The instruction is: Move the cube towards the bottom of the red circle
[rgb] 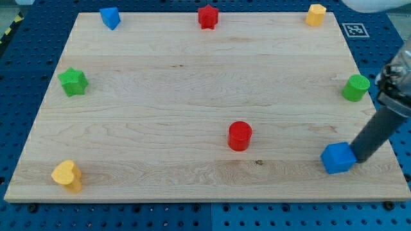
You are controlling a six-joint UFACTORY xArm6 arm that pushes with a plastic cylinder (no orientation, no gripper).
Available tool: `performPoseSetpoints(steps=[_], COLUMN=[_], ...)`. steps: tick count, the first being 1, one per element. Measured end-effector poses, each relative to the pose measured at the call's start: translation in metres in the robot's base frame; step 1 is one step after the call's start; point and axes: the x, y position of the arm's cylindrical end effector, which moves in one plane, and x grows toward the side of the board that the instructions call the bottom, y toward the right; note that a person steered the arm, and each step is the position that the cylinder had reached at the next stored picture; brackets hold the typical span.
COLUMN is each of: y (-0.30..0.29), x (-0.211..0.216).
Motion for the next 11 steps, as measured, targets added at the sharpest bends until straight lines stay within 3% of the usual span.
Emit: performPoseSetpoints(steps=[11], y=[-0.129], x=[0.028])
